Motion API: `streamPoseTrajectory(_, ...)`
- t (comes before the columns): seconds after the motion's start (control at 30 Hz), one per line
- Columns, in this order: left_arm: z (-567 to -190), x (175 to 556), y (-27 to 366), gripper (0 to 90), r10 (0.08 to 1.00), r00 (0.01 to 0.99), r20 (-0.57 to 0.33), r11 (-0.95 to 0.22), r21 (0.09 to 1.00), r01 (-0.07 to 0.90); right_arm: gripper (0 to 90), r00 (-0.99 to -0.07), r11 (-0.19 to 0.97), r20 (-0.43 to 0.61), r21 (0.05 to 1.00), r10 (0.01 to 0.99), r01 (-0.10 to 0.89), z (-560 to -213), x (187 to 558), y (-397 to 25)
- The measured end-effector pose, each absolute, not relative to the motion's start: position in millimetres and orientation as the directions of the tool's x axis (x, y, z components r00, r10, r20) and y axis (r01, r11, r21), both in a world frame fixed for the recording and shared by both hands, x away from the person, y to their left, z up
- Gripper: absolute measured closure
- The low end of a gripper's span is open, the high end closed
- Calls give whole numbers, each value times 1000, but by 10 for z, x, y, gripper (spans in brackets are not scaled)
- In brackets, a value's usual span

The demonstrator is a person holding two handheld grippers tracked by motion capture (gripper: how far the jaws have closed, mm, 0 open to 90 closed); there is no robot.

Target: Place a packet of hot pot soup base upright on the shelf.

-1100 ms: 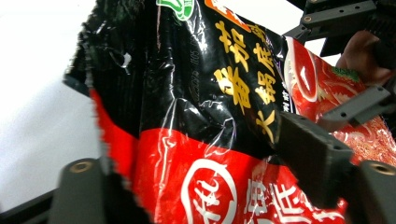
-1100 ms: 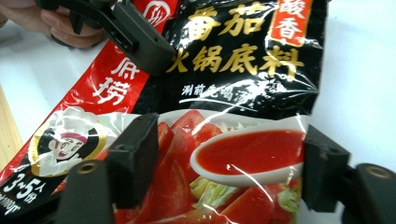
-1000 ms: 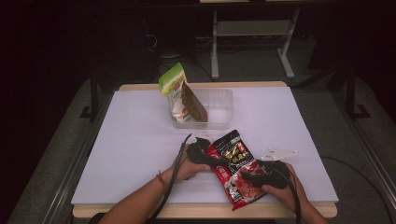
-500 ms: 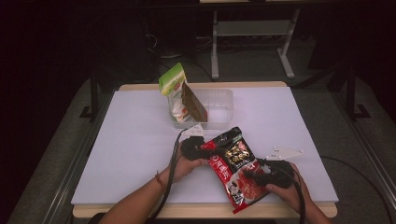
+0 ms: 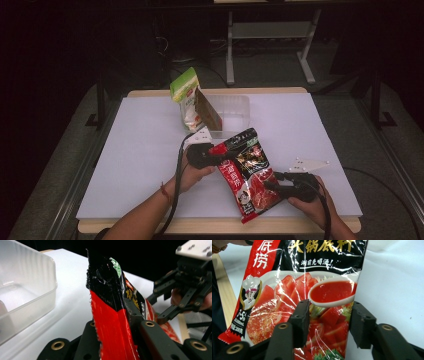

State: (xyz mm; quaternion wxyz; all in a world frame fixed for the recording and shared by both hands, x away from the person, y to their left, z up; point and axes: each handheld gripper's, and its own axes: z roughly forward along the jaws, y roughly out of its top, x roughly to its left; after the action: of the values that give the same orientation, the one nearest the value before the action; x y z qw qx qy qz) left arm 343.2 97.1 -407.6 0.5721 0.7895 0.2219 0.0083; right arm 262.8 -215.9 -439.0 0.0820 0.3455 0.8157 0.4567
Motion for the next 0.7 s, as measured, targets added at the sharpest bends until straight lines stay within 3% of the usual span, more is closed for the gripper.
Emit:
streamPoseTrajectory(0.13, -4108, 3450, 965, 754, 344, 893, -290, -209, 904, 374, 626, -742, 331, 184, 808, 645, 488, -4390, 2630, -2157)
streamPoseTrajectory(0.43, -4200, 3464, 866, 624, 366, 877, -312, -228, 883, 410, 736, -731, 317, 168, 821, 662, 475, -4392, 2631, -2163)
streamPoseTrajectory(0.6, -4175, 3450, 888, 747, 395, 876, -277, -248, 886, 392, 748, -736, 317, 153, 831, 660, 457, -4380, 2619, -2163)
streamPoseTrajectory(0.7, -4141, 3409, 873, 795, 407, 881, -241, -263, 893, 366, 708, -737, 322, 140, 834, 661, 447, -4382, 2620, -2154)
